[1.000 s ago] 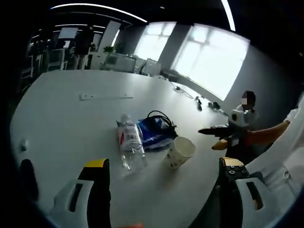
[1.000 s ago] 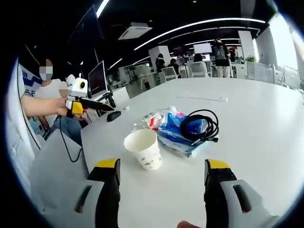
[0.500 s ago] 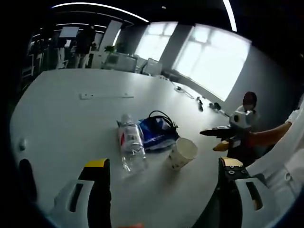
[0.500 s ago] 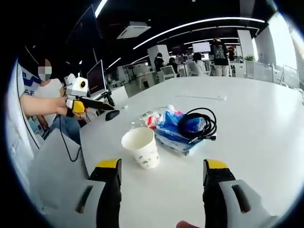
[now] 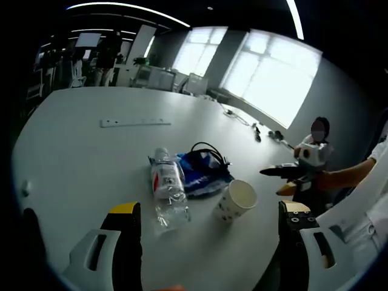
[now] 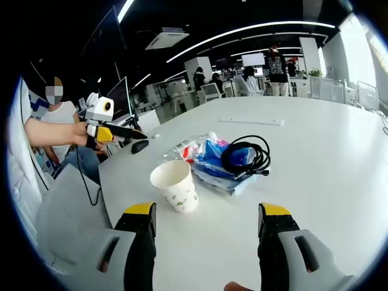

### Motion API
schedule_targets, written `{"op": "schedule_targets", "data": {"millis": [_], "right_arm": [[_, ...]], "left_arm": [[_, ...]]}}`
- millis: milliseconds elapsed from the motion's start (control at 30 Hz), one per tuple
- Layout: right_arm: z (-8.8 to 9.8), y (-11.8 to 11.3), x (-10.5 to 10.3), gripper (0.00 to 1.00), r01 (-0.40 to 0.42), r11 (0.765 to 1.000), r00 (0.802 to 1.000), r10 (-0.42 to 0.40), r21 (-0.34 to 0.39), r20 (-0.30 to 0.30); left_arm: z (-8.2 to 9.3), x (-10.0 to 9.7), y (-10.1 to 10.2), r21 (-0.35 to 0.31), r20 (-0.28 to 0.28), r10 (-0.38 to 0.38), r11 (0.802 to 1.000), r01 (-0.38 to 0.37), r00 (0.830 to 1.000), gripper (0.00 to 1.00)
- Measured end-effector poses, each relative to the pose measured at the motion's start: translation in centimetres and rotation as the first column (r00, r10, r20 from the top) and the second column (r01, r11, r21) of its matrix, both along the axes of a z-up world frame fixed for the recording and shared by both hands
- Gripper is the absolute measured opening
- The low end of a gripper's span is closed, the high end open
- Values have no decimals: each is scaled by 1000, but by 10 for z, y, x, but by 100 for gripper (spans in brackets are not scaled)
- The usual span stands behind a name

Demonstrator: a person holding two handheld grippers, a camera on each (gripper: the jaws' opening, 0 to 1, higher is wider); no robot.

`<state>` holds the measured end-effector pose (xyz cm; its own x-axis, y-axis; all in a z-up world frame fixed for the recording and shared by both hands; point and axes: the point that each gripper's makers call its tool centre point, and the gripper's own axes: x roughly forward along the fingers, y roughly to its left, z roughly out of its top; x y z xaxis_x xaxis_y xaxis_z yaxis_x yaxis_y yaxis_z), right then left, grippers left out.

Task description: Arrange the tabletop items into an orderly group along one side of the table until the central work area is clear of visible clutter.

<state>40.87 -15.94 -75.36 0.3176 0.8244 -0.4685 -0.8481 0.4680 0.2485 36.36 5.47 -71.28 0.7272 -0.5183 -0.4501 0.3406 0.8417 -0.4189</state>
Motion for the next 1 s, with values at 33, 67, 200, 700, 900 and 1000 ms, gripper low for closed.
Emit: {"op": "schedule_targets", "data": {"millis": [33,67,200,700,900,1000], "right_arm": [[0,-1,0,66,2,1000,1000,-2,-1,0],[-1,-2,1,66,4,1000,1000,-4,-1,-2],[-1,-4,2,66,10,1000,1000,-10,-5,-1],[-4,-14,3,66,35,999,999,-35,-8,-10],[-6,-17,2,66,39,999,999,-40,-15,-15],[-6,-17,2,65,42,999,999,-42,-13,-17]], "left_arm": [[0,0,0,0,-1,-1,1000,1,1000,91],[0,1,-1,1,-1,-2,1000,2,1000,91],[0,4,1,4,-4,1,1000,-1,1000,91],[-10,20,3,27,-30,13,1000,-12,999,90],[-13,23,0,28,-40,8,1000,-7,999,89],[-14,26,-1,33,-43,7,999,-6,999,89]]}}
